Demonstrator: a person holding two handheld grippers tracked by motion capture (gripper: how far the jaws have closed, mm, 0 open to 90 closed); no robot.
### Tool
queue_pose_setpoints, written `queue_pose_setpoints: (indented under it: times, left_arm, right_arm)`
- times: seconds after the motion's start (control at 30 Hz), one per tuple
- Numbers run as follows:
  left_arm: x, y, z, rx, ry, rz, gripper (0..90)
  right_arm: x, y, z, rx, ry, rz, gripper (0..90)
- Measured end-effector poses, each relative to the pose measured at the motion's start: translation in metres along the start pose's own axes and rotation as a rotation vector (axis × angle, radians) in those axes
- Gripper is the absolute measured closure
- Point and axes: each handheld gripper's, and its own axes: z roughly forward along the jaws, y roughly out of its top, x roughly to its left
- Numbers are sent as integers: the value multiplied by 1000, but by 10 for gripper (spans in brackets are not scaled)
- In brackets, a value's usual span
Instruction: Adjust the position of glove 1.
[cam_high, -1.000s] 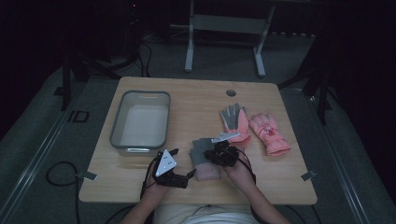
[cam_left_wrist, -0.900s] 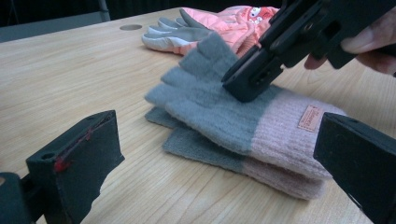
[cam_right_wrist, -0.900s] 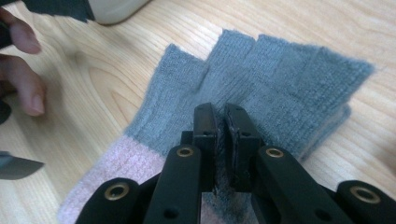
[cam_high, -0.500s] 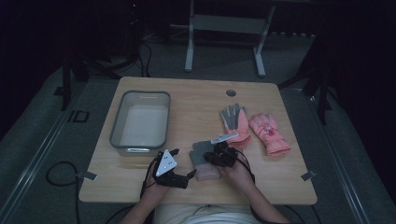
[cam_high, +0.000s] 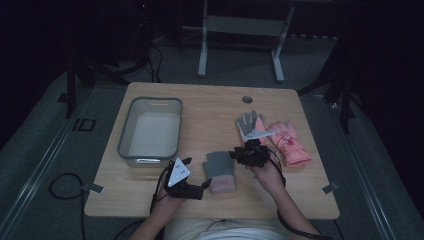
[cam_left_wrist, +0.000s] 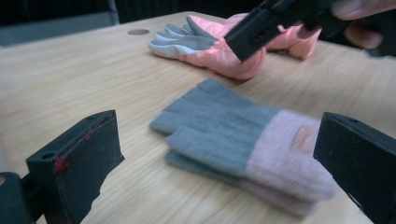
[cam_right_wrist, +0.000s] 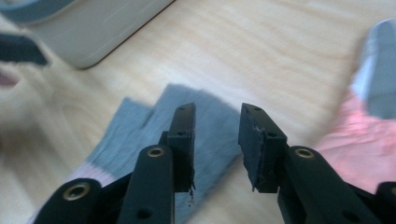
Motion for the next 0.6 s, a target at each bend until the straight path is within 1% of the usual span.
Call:
queue_pose_setpoints:
  times: [0.03, 0.07, 0.1, 0.13, 0.17, 0.2, 0.23, 0.27, 0.3, 0.33, 0.37, 0.4, 0.43, 0.47, 0.57, 0.6]
  left_arm:
    - [-2, 3, 1, 15, -11, -7, 4]
    - [-4, 6, 2, 40, -19, 9, 4]
    - [-6, 7, 4, 59, -34, 43, 4]
    - [-7, 8, 6, 69, -69, 72, 4]
    - [-8, 9, 7, 68, -114, 91, 4]
    - [-10, 9, 9, 74, -142, 106, 4]
    - [-10, 9, 9, 74, -142, 106, 26]
    - [-16, 11, 14, 73, -183, 147, 26]
    - [-19, 12, 17, 83, -202, 168, 77]
    - [-22, 12, 21, 96, -201, 184, 84]
    - [-24, 13, 25, 109, -218, 201, 135]
    - [-26, 12, 27, 112, -219, 219, 155]
    - [-27, 12, 29, 120, -229, 233, 167]
    - [-27, 12, 31, 138, -240, 255, 214]
    - [-31, 8, 38, 195, -250, 324, 270]
    - [-32, 7, 41, 219, -247, 349, 271]
  right_arm:
    - [-3, 1, -1, -4, -3, 1, 661]
    - [-6, 2, -1, -4, -7, 5, 659]
    - [-8, 3, -1, -4, -8, 9, 656]
    - [-10, 4, 0, -1, -12, 13, 654]
    - [-12, 4, 1, 2, -13, 17, 652]
    - [-13, 5, 3, 3, -14, 20, 641]
    - [-13, 5, 3, 3, -14, 20, 641]
    - [-14, 6, 5, 6, -15, 23, 637]
    - [-15, 7, 11, 12, -14, 31, 631]
    - [-16, 8, 14, 19, -14, 32, 625]
    - [-17, 9, 18, 29, -13, 36, 621]
    - [-17, 9, 22, 34, -13, 41, 616]
    - [-17, 9, 25, 40, -12, 48, 605]
    - [-18, 9, 28, 52, -8, 53, 593]
    - [-20, 8, 38, 79, -8, 66, 557]
    - [-20, 7, 41, 87, -4, 73, 545]
